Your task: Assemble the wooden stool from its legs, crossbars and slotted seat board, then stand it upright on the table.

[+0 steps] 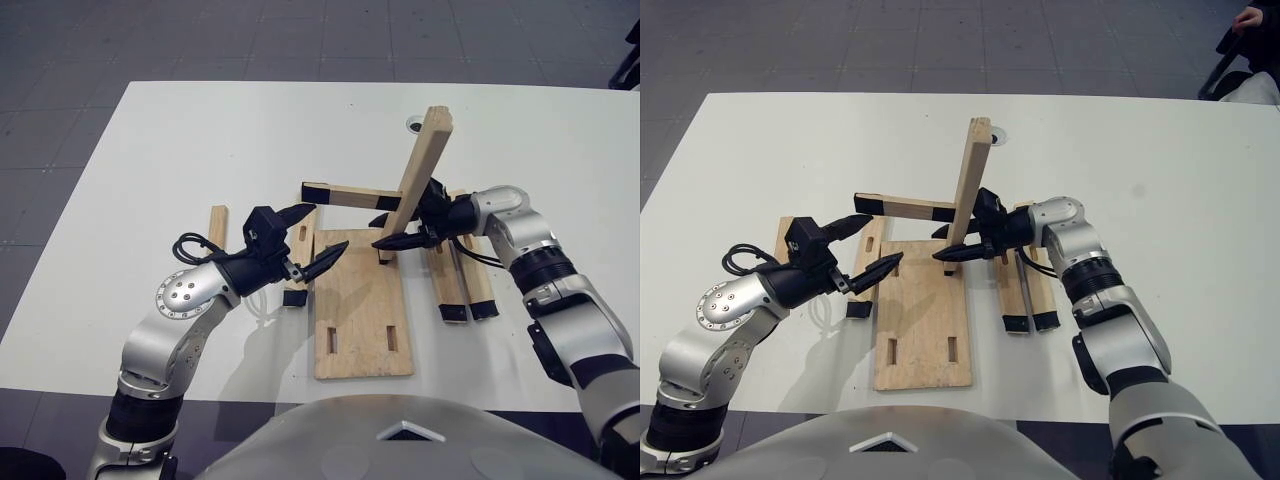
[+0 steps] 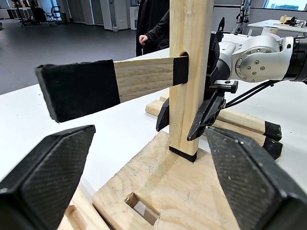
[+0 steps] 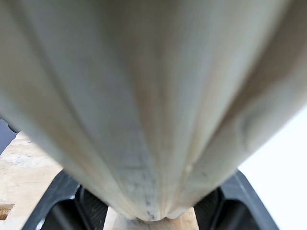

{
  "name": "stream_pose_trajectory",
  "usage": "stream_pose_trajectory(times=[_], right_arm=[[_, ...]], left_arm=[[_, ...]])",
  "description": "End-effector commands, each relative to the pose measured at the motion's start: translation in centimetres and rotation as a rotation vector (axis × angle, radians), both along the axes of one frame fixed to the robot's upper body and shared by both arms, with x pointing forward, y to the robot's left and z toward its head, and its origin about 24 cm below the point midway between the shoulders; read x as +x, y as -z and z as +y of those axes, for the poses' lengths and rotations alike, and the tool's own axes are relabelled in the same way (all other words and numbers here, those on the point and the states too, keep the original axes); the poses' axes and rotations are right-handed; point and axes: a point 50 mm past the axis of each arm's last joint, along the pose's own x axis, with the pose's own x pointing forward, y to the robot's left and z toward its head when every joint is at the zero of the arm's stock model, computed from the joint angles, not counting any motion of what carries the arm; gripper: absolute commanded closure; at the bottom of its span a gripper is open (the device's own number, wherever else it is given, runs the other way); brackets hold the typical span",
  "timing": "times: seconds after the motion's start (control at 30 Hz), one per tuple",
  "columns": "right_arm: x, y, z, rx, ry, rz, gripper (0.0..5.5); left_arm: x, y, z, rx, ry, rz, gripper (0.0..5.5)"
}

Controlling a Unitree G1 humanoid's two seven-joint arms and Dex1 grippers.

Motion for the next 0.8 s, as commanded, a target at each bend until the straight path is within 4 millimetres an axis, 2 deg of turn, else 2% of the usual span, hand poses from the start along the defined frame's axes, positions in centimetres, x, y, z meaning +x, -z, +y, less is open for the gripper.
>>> stream_pose_trajectory(times=[0.03,0.37,0.47,0.8], right_arm=[[-6.2,9.3,-3.7,-0.467,0.083,0.219,3.48],[-5.9,7.9,-3.3,-0.414,0.081,0.185,3.48],[-6.0,8.1,-3.3,-0.418,0.082,0.193,2.84],[-5.6,7.6,-3.0,-0.397,0.106,0.170,1.32]], left_arm=[[-0.1,-0.4,-0.3,-0.005,0.011,-0.006,1.25],[-0.1,-0.4,-0.2,-0.005,0.010,-0.006,1.25],[-0.1,-0.3,-0.3,-0.005,0.011,-0.004,1.25],[-0.2,-0.3,-0.2,-0.002,0.012,0.000,1.25]])
